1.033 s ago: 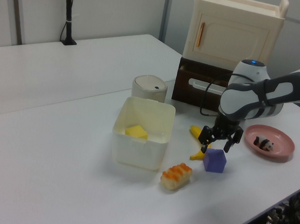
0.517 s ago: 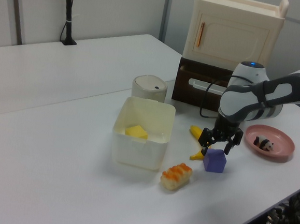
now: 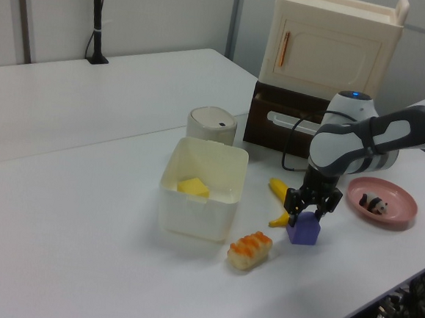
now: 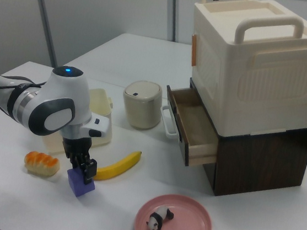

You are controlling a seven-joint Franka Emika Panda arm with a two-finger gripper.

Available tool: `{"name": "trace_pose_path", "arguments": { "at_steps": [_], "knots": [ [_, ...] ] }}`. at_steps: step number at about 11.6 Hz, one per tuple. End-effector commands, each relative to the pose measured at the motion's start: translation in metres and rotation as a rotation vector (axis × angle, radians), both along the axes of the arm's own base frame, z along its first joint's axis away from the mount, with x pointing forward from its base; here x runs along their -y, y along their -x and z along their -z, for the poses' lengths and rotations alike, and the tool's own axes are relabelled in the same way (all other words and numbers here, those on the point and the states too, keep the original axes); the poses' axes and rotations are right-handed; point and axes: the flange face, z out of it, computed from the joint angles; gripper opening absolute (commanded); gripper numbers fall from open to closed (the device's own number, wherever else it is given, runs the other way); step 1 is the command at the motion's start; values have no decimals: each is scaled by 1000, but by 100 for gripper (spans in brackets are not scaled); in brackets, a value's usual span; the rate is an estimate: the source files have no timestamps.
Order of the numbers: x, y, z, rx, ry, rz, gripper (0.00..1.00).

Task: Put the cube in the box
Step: 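Close the gripper on the purple cube and lift it, then carry the purple cube over the cream plastic box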

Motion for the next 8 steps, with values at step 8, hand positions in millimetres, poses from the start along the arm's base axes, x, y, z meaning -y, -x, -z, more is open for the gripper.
{"name": "trace_pose_path", "arguments": {
  "at_steps": [8],
  "knots": [
    [-31, -38, -84, 188, -22, 78, 44]
  ]
}}
